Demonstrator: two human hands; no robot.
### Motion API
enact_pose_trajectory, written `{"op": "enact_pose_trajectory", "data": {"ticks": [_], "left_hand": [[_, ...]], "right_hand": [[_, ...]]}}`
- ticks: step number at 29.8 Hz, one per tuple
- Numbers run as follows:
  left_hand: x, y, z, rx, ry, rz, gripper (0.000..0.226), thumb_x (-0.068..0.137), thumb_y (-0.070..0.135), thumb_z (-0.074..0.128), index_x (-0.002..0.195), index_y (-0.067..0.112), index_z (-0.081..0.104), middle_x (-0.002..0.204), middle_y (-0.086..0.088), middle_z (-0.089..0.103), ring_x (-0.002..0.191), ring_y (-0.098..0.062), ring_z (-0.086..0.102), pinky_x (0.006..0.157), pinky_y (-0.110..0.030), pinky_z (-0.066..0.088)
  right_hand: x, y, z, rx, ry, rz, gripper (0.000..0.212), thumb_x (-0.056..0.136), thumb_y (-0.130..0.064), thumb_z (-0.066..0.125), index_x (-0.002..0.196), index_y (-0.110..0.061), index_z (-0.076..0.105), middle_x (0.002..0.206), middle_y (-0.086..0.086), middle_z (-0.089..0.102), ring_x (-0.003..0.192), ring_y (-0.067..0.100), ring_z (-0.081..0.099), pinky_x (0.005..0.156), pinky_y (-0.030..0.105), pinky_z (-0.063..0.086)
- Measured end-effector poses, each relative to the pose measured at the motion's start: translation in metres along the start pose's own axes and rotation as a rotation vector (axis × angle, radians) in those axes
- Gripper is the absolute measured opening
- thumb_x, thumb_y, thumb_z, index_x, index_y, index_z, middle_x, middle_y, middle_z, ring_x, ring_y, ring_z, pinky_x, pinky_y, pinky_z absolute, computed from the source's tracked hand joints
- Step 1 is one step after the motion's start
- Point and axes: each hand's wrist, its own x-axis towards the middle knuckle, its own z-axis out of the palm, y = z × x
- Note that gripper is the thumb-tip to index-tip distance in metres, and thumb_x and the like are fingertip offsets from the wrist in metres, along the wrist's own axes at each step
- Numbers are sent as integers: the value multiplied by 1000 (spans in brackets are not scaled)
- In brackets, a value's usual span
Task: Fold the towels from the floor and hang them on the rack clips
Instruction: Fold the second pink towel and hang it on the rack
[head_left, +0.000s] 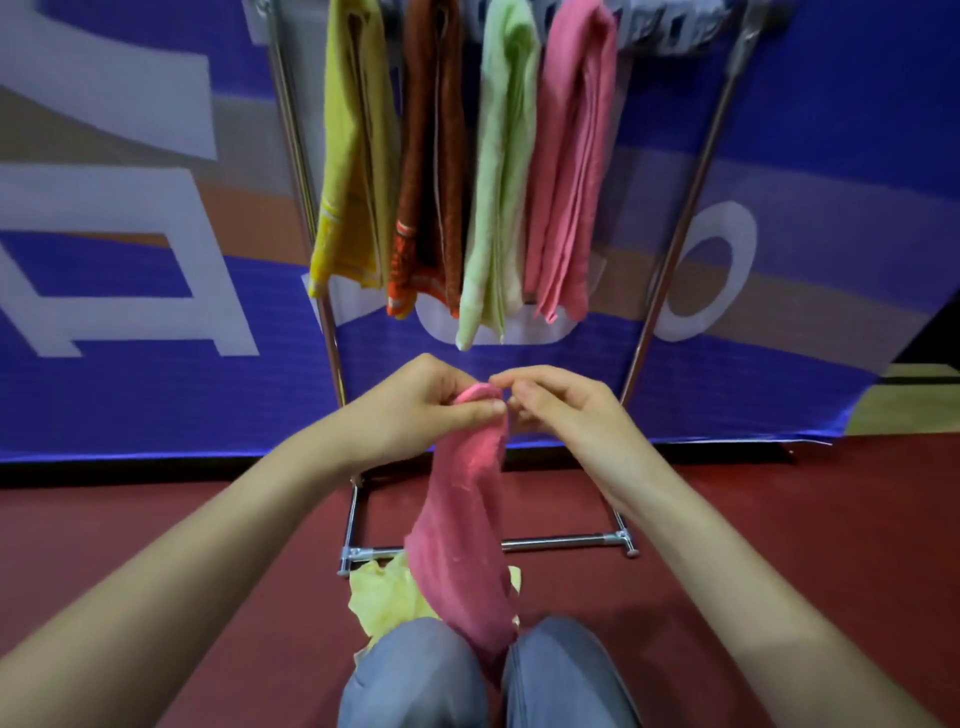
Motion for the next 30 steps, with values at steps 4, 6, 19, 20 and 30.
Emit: {"op": "enact_pose_trajectory", "data": {"ticks": [4,6,19,20,30], "left_hand": [[-17,32,-3,79,-53,-2,38,84,22,59,61,-9,55,58,-7,38,53,-11,32,50,-23,28],[-20,39,-3,111,-74,-2,37,85,19,59,55,-2,50,53,-3,33,48,-7,27,46,-19,24],[-36,67,6,-91,-70,26,46,81,33,59,82,-12,60,76,-13,56,73,-21,49,73,-35,39],[-38,65,6,-129,-61,25,46,80,34,57,83,-12,59,78,-14,55,75,-22,48,75,-36,38],[-16,74,8,-25,30,137,35,89,21,52,69,-6,56,67,-12,46,64,-19,38,60,-31,31]], "right_hand": [[-21,-37,0,-89,-20,-142,14,84,-7,57,84,-9,71,75,-6,64,75,2,59,75,16,49],[-23,-47,-1,-146,-60,-173,12,82,-5,60,83,-6,72,71,-7,63,71,-1,58,72,11,47],[-42,-70,-21,-191,70,-287,24,85,-4,55,70,-22,60,69,-7,59,66,-3,55,72,15,47],[-42,-68,-24,-158,93,-273,25,86,-3,53,71,-22,59,69,-5,59,67,-2,55,73,16,47],[-43,-55,-32,-48,188,-151,19,87,-8,53,74,-16,64,67,1,62,60,1,58,62,16,52]]}}
